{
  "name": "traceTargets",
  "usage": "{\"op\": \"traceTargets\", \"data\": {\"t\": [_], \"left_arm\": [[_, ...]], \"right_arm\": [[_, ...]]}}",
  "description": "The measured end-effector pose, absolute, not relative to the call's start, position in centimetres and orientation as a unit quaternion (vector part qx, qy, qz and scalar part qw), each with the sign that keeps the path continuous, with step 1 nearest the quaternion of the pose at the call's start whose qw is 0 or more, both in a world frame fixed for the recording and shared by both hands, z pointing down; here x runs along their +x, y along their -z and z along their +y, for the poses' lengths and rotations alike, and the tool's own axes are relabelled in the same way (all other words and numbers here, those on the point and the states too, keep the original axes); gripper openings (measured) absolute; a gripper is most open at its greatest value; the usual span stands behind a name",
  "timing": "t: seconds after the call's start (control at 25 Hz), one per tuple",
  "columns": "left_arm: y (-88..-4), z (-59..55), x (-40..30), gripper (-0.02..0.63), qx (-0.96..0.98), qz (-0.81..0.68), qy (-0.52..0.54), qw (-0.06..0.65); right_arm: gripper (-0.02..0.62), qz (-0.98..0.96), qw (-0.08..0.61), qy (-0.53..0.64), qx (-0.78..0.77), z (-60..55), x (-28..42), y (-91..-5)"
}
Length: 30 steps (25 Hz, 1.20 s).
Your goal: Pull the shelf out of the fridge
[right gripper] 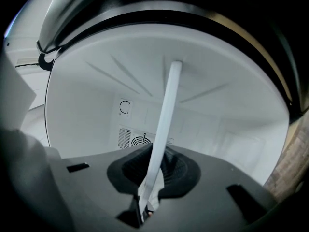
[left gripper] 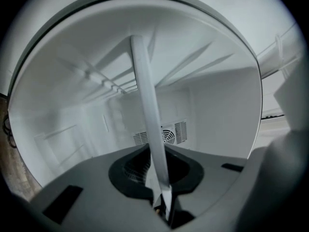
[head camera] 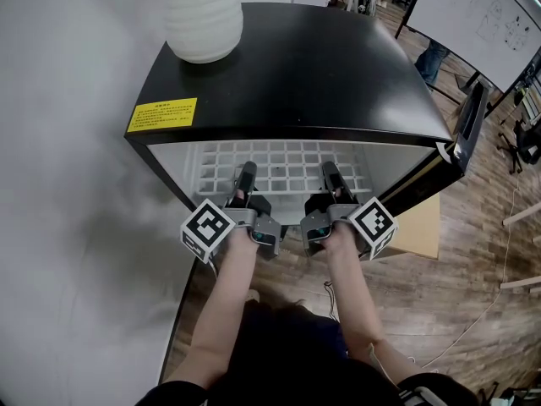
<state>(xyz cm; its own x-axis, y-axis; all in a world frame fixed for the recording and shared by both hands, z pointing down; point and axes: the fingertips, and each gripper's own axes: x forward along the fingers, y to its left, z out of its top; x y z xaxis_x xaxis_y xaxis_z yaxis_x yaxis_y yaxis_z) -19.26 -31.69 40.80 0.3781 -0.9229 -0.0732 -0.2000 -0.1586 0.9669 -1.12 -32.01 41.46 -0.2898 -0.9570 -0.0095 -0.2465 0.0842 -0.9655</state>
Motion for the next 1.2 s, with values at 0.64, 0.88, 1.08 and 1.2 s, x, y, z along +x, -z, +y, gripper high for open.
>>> {"op": "traceTargets", "data": {"t": [0.64, 0.88, 1.08, 1.2], "left_arm": [[-40.89, -31.79, -19.13, 0.044, 0.672, -0.419, 0.361, 0.492], [-40.85, -31.73, -19.20, 0.044, 0.675, -0.418, 0.360, 0.491], [-40.68, -31.71, -19.22, 0.044, 0.679, -0.415, 0.359, 0.487], [-40.66, -31.48, -19.23, 0.044, 0.681, -0.414, 0.358, 0.487]], "right_arm": [[0.023, 0.631, 0.373, 0.493, -0.468, -31.89, -1.01, -41.74], [0.023, 0.636, 0.376, 0.487, -0.465, -31.85, -1.09, -41.54], [0.023, 0.637, 0.378, 0.484, -0.466, -31.75, -1.11, -41.48], [0.023, 0.637, 0.378, 0.483, -0.467, -31.52, -1.13, -41.48]]}}
